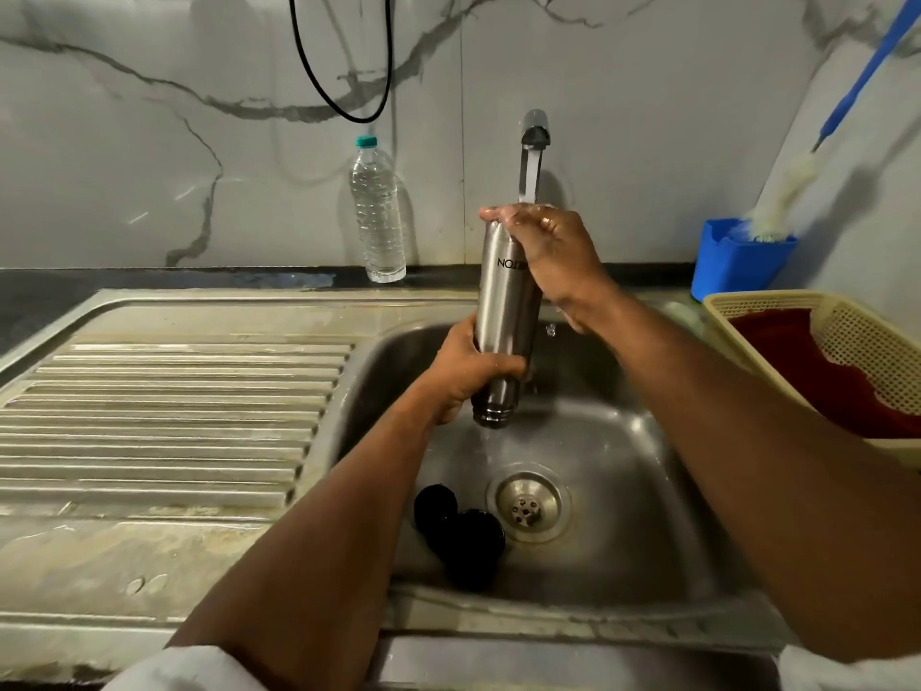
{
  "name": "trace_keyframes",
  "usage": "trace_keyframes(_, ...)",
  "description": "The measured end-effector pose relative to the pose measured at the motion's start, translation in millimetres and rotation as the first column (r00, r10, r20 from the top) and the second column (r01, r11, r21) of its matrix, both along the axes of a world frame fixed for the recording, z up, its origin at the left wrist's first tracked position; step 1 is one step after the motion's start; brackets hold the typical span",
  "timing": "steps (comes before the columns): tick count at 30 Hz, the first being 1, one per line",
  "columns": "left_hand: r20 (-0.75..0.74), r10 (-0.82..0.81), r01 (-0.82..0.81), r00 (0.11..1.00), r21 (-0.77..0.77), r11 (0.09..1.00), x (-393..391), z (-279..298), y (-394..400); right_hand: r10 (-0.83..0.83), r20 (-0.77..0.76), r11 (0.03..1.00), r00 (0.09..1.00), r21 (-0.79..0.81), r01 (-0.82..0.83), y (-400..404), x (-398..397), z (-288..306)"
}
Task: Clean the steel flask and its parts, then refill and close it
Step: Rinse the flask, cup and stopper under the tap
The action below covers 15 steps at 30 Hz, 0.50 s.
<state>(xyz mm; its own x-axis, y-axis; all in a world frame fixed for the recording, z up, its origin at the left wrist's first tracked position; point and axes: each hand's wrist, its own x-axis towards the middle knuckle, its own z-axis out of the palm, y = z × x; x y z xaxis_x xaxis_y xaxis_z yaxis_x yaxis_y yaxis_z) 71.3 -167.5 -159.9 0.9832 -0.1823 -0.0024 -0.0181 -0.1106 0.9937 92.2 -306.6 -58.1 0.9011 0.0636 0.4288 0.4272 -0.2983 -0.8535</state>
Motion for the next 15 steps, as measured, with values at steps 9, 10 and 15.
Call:
trace_keyframes(9, 0.007, 0.080, -0.078, 0.997, -0.157, 0.984, -13, 28, 4, -0.099, -0.257, 0.970, 0.961, 0.190, 0.151, -12, -49, -37)
trace_keyframes(10, 0.008, 0.097, -0.095, 0.995, -0.157, 0.983, -14, 32, 7, -0.108, -0.268, 0.966, 0.957, 0.199, 0.164, -12, -53, -44)
trace_keyframes(15, 0.064, 0.130, -0.123, 0.989, -0.105, 0.987, -19, 41, 19, -0.037, -0.238, 0.953, 0.971, 0.283, 0.105, 2, -67, -58)
